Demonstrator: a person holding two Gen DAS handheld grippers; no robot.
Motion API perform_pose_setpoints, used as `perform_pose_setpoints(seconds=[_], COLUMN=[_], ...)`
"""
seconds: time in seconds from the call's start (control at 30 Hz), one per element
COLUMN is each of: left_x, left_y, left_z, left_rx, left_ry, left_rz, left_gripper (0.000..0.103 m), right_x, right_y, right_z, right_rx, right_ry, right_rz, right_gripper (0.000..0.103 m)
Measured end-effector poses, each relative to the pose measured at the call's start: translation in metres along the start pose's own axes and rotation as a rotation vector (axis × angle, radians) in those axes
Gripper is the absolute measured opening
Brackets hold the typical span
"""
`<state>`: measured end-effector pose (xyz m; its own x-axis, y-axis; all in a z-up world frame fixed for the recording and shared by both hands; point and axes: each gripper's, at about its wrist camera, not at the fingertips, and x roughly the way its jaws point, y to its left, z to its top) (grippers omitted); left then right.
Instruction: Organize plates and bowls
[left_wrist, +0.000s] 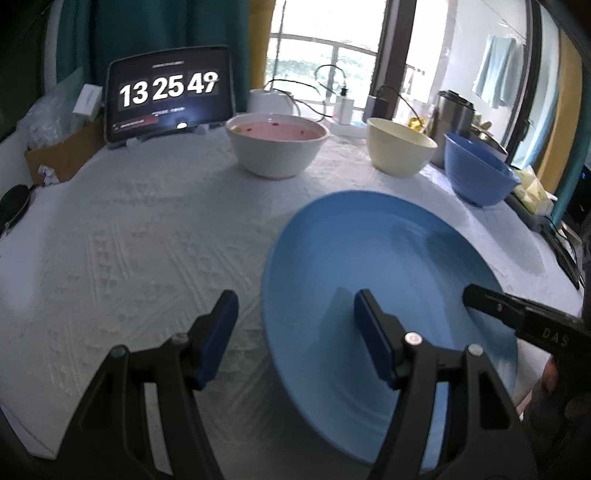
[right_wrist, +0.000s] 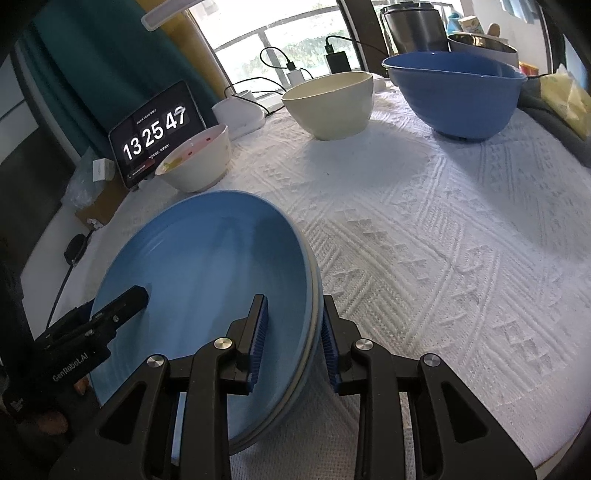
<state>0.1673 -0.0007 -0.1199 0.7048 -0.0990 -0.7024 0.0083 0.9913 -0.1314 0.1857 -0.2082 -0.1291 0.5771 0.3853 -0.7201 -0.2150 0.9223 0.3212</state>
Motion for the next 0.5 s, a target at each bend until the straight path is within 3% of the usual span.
perform_pose_setpoints(seconds=[0.07, 0.5], left_x=[-0.0002, -0.0033], left_y=[-0.0050, -0.0072], left_z=[-0.0010, 0.0023], left_rx=[0.016, 0.009], left_ry=[0.000, 0.005], left_rz=[-0.038, -0.035], left_gripper=[0.058, 0.058], right_x=[-0.0003, -0.0009], right_y=[0.0011, 0.0080], right_z=[-0.0009, 0.0029], right_rx=[-0.009, -0.019], right_ry=[-0.006, -0.007], right_rz=[-0.004, -0.038], right_gripper=[0.031, 0.031])
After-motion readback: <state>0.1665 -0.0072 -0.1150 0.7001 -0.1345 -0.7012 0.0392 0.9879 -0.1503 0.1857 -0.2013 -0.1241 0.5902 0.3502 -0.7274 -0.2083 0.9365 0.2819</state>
